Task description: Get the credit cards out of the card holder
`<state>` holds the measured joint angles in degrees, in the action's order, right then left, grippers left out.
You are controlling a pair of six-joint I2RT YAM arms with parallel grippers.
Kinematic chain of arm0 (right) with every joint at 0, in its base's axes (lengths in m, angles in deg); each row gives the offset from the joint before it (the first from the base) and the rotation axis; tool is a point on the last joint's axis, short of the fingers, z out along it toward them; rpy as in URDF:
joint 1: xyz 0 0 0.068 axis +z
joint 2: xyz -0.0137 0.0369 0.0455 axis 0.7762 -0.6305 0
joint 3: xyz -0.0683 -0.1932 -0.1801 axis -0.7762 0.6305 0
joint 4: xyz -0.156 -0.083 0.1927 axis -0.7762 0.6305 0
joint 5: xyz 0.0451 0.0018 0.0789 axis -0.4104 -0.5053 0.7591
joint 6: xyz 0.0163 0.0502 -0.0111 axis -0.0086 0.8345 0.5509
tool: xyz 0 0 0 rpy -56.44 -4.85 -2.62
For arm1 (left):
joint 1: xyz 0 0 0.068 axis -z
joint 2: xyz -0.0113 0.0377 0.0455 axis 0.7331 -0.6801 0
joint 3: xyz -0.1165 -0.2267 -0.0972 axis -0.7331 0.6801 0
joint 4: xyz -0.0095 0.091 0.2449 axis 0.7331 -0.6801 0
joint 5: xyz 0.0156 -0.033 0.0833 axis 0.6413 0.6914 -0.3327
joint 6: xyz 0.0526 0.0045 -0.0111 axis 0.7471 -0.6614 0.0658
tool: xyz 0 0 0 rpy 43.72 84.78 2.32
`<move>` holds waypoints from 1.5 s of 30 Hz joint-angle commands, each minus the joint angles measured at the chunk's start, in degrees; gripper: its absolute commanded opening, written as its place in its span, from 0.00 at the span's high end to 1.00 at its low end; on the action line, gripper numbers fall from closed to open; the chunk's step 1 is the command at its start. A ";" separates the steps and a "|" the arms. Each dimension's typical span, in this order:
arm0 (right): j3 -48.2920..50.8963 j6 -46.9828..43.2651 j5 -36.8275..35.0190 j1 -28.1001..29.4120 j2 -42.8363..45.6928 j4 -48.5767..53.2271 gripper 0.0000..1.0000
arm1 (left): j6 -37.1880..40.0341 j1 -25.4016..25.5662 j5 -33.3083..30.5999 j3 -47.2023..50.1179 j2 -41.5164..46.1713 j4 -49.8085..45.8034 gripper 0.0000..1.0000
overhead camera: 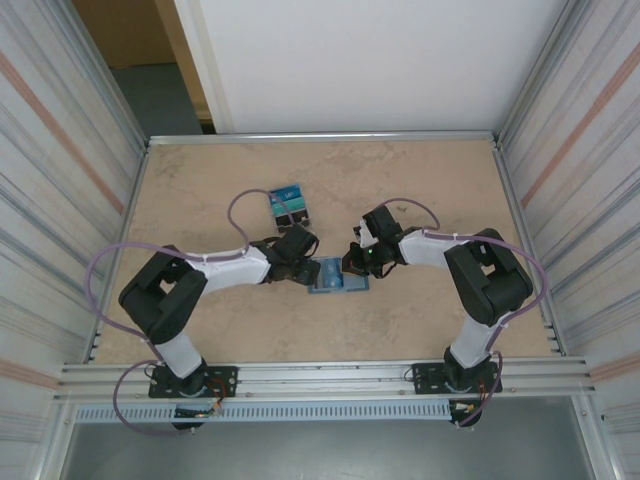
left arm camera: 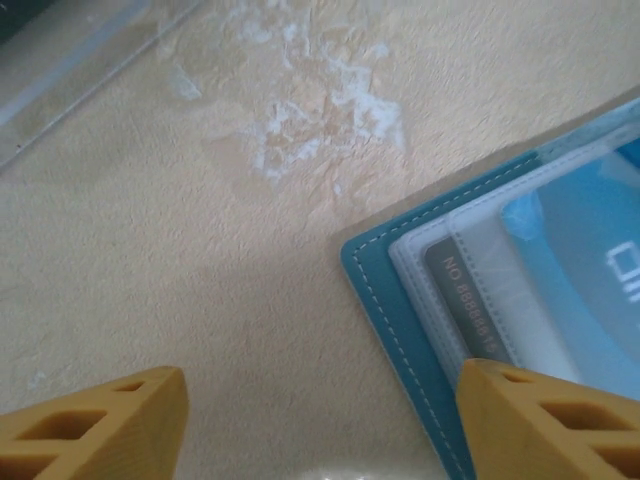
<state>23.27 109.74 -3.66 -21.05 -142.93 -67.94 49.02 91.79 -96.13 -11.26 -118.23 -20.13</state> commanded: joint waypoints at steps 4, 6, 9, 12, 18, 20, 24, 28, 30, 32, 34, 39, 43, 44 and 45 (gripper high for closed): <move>-1.55 -1.21 -1.53 0.01 1.58 2.49 1.00 | 1.48 1.81 0.21 -1.79 2.04 0.78 0.13; -1.67 -1.23 -1.52 0.02 1.49 2.41 1.00 | 1.40 1.98 0.79 -2.21 0.95 1.20 0.11; -1.63 -1.21 -1.59 0.12 1.45 2.49 1.00 | 1.46 2.11 0.23 -2.97 -1.01 1.11 0.11; -1.42 -1.20 -1.84 0.01 1.79 2.74 1.00 | 1.46 2.20 -1.17 -3.64 -2.39 0.30 0.11; -0.76 -1.39 -2.52 -0.57 3.05 3.35 1.00 | 2.02 2.20 -2.56 -4.14 -4.13 -1.41 0.11; -0.51 -1.52 -2.70 -1.01 3.77 3.63 1.00 | 2.00 2.20 -2.84 -4.17 -4.43 -1.69 0.11; 0.22 -1.57 -2.71 -1.73 5.03 3.88 1.00 | 2.07 2.20 -3.13 -4.16 -4.66 -1.89 0.11; 0.82 -1.10 -2.05 -1.81 5.85 3.27 0.96 | 2.07 2.21 -3.06 -4.33 -5.07 -2.06 0.11; 1.44 -0.15 -0.12 -1.81 5.88 1.43 0.90 | 2.07 2.20 -3.01 -4.46 -5.27 -2.06 0.12; 2.12 1.02 1.97 -1.74 5.67 -0.84 0.84 | 2.05 2.20 -3.01 -4.61 -5.57 -2.19 0.12; 2.84 2.06 3.65 -1.74 5.39 -3.09 0.83 | 1.94 2.25 -3.11 -4.66 -5.62 -2.25 0.12; 4.35 3.82 6.22 -1.75 4.56 -7.25 0.82 | 1.89 2.20 -2.88 -4.51 -5.69 -2.51 0.14; 4.95 4.59 7.47 -1.74 3.62 -9.73 0.84 | 1.90 2.20 -2.61 -4.40 -5.73 -2.52 0.15; 5.18 5.00 8.03 -1.74 3.23 -10.74 0.84 | 1.89 2.18 -2.57 -4.32 -5.69 -2.56 0.15; 5.29 5.32 8.52 -1.74 2.93 -11.71 0.83 | 1.89 2.20 -2.48 -4.35 -5.77 -2.52 0.15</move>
<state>27.75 113.21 2.02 -22.56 -138.91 -75.72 50.22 93.78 -97.20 -15.35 -122.18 -19.89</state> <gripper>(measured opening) 0.166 0.851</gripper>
